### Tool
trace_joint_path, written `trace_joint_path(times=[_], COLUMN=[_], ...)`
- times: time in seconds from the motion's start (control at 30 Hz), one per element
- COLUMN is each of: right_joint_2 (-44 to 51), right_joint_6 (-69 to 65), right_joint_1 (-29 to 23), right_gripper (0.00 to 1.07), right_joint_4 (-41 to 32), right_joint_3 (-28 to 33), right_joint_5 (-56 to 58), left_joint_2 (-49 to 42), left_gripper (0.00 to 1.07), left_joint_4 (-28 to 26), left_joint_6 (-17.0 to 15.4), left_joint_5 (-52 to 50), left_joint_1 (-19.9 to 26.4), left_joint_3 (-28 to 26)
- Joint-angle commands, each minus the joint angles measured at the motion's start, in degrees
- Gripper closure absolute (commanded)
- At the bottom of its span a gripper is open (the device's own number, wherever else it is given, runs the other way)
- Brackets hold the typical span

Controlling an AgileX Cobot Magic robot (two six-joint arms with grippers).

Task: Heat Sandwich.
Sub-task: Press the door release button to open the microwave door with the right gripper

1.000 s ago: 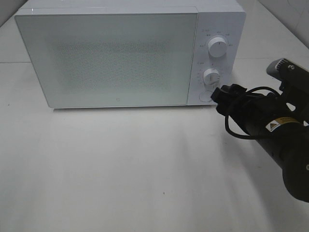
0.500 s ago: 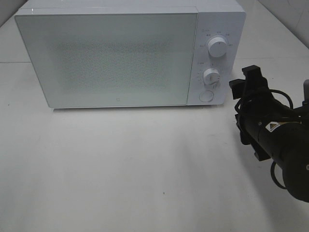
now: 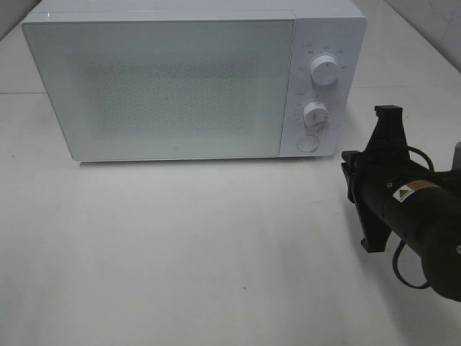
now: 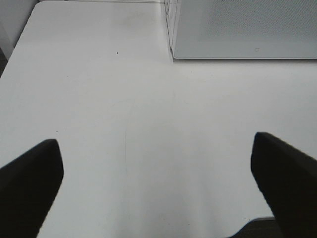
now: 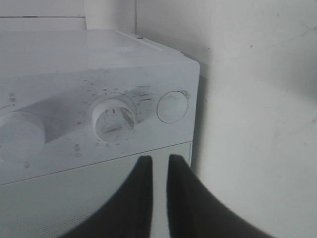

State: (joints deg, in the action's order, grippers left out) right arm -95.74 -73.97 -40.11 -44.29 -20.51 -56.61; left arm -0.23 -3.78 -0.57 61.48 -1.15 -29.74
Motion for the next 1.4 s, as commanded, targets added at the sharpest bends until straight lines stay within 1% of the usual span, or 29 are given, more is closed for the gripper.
trace_joint_path(times=[0.03, 0.27, 0.4, 0.63, 0.7, 0.73, 0.8, 0.87, 0.97, 1.0, 1.3, 1.4], right_joint_2=[0.23, 0.11, -2.52, -7.68, -8.71, -9.45, -9.74, -10.54, -11.29, -12.20, -15.70, -17.13], right_joint_6=[0.92, 1.32, 0.74, -1.15, -1.15, -1.20, -1.32, -1.32, -1.32, -1.38, -1.72, -2.18], right_joint_1=[0.11, 0.11, 0.17, 0.23, 1.38, 2.81, 3.38, 5.21, 6.19, 7.16, 10.03, 10.83], right_gripper=[1.07, 1.07, 1.07, 1.07, 1.07, 1.07, 1.07, 1.07, 1.07, 1.07, 1.07, 1.07], right_joint_4=[0.57, 0.23, 0.11, 0.57, 1.95, 3.67, 4.13, 6.02, 7.28, 8.48, 11.06, 12.43], right_joint_3=[-0.34, -0.34, -0.46, -3.67, -4.76, -5.90, -6.42, -8.65, -9.91, -11.40, -16.27, -18.56], right_joint_5=[0.86, 0.86, -0.57, -0.57, -0.34, 0.00, 0.40, 1.20, 1.60, 2.98, 4.18, 6.25], left_joint_2=[-0.92, -0.92, -0.92, -0.92, -0.92, -0.92, -0.92, -0.92, -0.92, -0.92, -0.92, -0.92], left_gripper=[0.09, 0.09, 0.09, 0.09, 0.09, 0.09, 0.09, 0.09, 0.09, 0.09, 0.09, 0.09], left_joint_4=[-0.17, -0.17, -0.17, -0.17, -0.17, -0.17, -0.17, -0.17, -0.17, -0.17, -0.17, -0.17], left_joint_6=[0.00, 0.00, 0.00, 0.00, 0.00, 0.00, 0.00, 0.00, 0.00, 0.00, 0.00, 0.00], left_joint_5=[-0.11, -0.11, -0.11, -0.11, -0.11, -0.11, -0.11, -0.11, -0.11, -0.11, -0.11, -0.11], left_joint_1=[-0.29, -0.29, -0.29, -0.29, -0.29, -0.29, -0.29, -0.29, -0.29, -0.29, -0.29, -0.29], left_joint_3=[0.11, 0.11, 0.11, 0.11, 0.11, 0.11, 0.11, 0.11, 0.11, 0.11, 0.11, 0.11])
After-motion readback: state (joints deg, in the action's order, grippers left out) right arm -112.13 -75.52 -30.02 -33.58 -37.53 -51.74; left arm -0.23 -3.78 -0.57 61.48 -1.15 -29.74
